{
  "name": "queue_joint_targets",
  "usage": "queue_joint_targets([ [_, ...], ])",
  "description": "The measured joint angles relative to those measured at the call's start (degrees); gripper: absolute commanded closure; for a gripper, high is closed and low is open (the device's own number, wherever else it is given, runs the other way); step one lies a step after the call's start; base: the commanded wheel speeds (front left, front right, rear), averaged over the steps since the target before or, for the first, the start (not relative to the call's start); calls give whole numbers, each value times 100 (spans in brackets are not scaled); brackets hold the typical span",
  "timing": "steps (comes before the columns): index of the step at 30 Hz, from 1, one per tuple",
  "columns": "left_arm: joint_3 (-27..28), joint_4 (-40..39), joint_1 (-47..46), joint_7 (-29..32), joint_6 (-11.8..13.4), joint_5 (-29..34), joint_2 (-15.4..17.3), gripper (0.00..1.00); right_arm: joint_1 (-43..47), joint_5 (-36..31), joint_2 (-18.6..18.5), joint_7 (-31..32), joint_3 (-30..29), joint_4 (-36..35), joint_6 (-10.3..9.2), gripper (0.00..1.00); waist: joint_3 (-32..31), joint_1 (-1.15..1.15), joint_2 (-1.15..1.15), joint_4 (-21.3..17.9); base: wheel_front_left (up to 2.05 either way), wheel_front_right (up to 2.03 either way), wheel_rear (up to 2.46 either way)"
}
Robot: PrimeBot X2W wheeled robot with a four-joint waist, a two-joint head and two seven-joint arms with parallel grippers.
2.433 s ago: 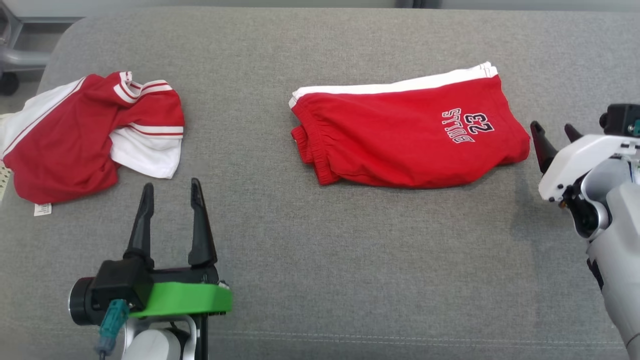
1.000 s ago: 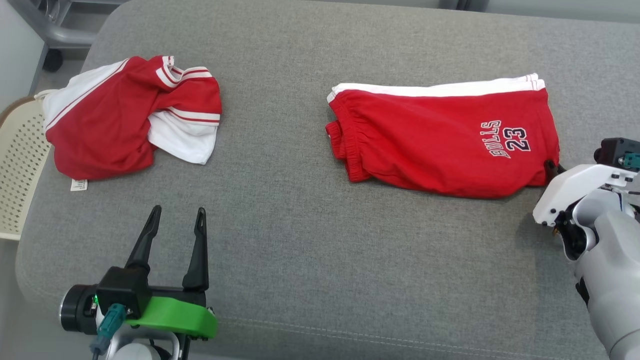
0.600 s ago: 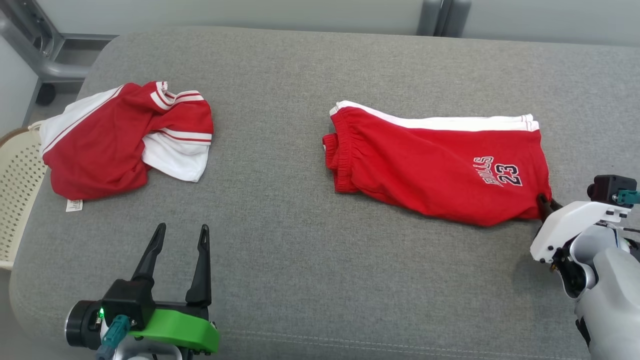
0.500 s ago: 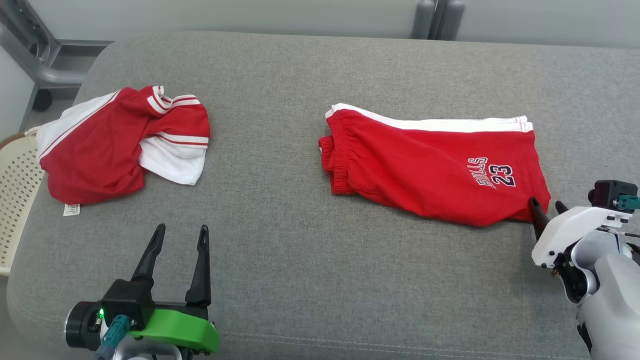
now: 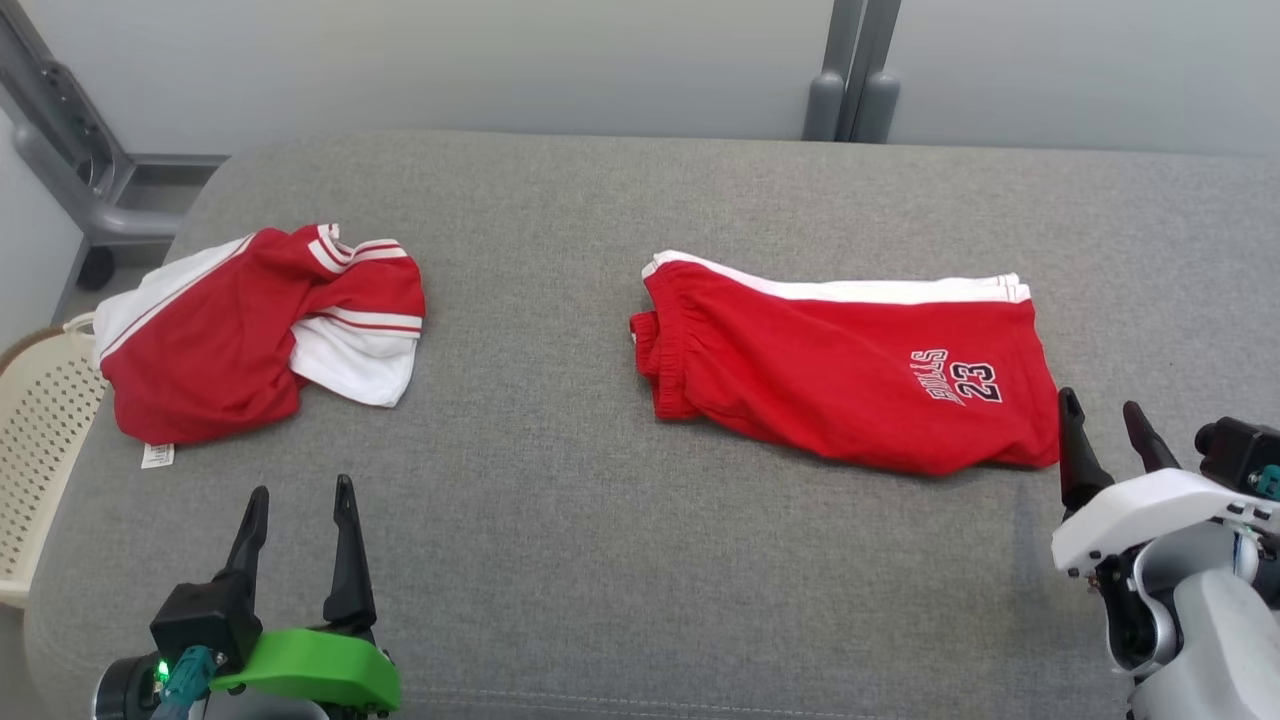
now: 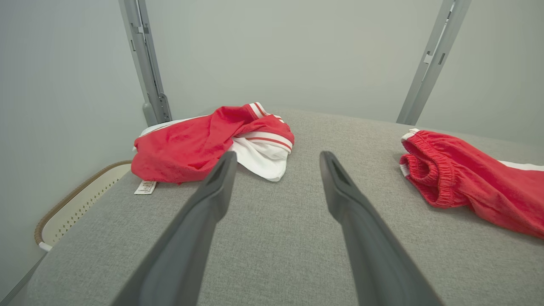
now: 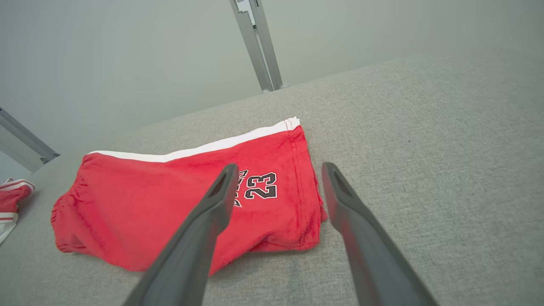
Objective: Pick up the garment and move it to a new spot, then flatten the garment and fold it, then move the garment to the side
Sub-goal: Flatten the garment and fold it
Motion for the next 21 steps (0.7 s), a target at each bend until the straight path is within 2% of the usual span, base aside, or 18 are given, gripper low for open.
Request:
queue_joint_targets([
  [5,5,62,142,149,25,-77,74,0,427,-358,288,-131,-45,-586,-1,0,-299,0,0,-40,0,0,0],
  [8,-34,62,160,258,-42,-88,180,0,632,-502,431,-137,70,-954,-1,0,-450,0,0,-76,0,0,0],
  [15,-51,70,212,264,-58,-81,288,0,1134,-700,561,-127,417,-1606,-1,0,-698,0,0,-167,0,0,0],
  [21,-78,215,208,172,-227,-100,309,0,1471,-771,592,-165,578,-1923,-1,0,-808,0,0,-216,0,0,0],
])
